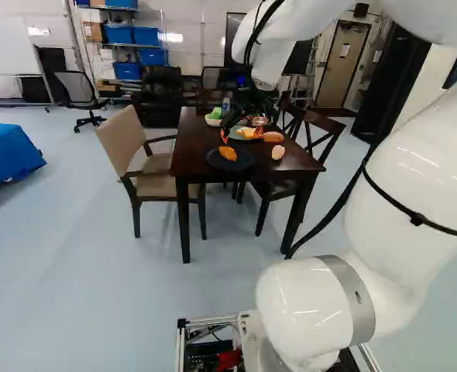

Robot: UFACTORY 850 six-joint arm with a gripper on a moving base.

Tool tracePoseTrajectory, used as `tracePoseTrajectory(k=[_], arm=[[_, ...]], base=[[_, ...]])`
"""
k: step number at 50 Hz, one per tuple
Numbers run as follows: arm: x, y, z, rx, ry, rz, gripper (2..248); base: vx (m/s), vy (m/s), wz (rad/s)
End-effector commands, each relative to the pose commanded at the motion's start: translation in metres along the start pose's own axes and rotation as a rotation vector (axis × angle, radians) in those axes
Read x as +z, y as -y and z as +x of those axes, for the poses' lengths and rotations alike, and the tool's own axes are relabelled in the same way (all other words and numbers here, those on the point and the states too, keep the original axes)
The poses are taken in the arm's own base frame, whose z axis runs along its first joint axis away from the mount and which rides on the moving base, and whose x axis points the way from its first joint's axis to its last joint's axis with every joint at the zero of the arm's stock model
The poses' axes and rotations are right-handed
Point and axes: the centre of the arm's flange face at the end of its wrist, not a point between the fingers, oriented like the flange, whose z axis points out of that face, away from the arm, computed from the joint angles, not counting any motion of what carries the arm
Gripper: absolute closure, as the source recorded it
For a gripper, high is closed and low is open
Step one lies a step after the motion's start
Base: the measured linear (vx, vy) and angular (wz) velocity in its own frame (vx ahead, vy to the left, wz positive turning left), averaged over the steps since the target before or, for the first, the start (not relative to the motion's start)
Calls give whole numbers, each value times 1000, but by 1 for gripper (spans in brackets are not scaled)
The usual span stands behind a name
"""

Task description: Move the croissant to the empty plate

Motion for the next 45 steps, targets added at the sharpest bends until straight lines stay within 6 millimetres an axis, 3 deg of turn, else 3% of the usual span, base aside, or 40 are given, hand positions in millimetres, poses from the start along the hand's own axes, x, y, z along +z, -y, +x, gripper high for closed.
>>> tracePoseTrajectory(k=[45], arm=[[44, 0, -36, 70, -138, -93, 3]], base=[[0, 0, 0]])
